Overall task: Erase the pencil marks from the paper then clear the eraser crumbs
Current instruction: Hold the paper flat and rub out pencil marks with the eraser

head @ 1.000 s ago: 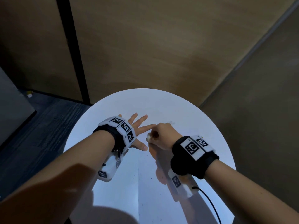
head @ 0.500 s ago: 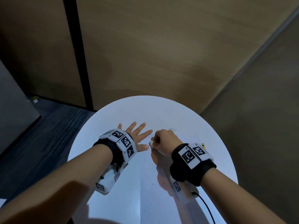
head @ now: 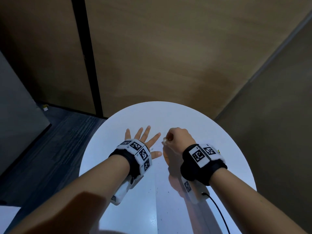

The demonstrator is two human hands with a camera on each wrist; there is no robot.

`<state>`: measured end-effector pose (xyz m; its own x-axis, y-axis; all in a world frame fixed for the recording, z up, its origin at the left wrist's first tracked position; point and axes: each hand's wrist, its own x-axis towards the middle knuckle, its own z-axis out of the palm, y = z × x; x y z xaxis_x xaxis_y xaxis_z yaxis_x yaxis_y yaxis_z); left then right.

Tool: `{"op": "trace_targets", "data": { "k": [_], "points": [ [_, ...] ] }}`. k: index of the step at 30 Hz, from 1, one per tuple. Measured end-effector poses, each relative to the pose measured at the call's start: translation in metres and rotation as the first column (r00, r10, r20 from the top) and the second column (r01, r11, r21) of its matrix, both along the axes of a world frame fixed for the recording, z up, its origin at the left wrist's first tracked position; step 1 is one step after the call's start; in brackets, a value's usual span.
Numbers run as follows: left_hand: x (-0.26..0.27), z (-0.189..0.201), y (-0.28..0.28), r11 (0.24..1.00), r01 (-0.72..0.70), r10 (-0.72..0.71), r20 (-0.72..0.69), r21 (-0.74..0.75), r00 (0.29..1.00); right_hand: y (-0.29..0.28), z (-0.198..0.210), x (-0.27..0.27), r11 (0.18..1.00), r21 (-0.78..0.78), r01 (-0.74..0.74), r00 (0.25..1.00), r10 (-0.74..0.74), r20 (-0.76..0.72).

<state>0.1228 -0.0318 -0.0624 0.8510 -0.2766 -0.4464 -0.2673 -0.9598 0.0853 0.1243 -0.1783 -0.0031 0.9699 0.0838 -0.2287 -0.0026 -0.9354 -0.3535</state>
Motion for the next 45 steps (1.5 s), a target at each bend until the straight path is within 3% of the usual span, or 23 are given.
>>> {"op": "trace_targets", "data": {
  "k": [5,10,13,17,21,35,41,45],
  "points": [
    [-0.004,0.003,-0.003,0.999,-0.033,0.033,0.004,-0.032,0.999,0.009,-0.002,-0.002,0.998,0.034,-0.057,0.998,0.056,0.028],
    [-0.001,0.000,0.000,0.999,-0.025,0.025,-0.021,-0.022,0.999,0.013,0.002,0.002,0.992,-0.118,-0.043,0.998,0.048,0.043],
    [0.000,-0.002,0.000,1.000,-0.014,0.013,-0.028,-0.014,1.000,0.011,0.001,0.004,0.999,-0.022,-0.042,0.999,0.041,-0.032],
    [0.004,-0.004,0.003,1.000,-0.001,0.000,-0.033,-0.020,0.999,0.010,0.001,0.002,0.994,-0.105,-0.035,0.999,0.035,-0.003],
    [0.003,-0.001,0.002,1.000,0.022,-0.022,-0.031,-0.006,0.999,0.009,0.001,0.001,0.998,-0.030,-0.063,0.996,0.061,-0.068],
    [0.003,0.002,0.004,0.997,0.073,-0.072,-0.042,0.024,0.997,0.014,0.002,0.000,0.990,-0.127,-0.054,0.999,0.053,-0.008],
    [0.005,-0.001,0.003,1.000,0.011,-0.011,-0.035,-0.017,0.999,0.013,0.003,0.003,0.987,-0.160,-0.010,1.000,0.010,0.005],
    [0.003,-0.002,0.001,1.000,0.011,-0.011,-0.003,0.003,1.000,0.020,-0.001,-0.003,0.991,-0.109,-0.080,0.996,0.075,-0.055]
  ]
}}
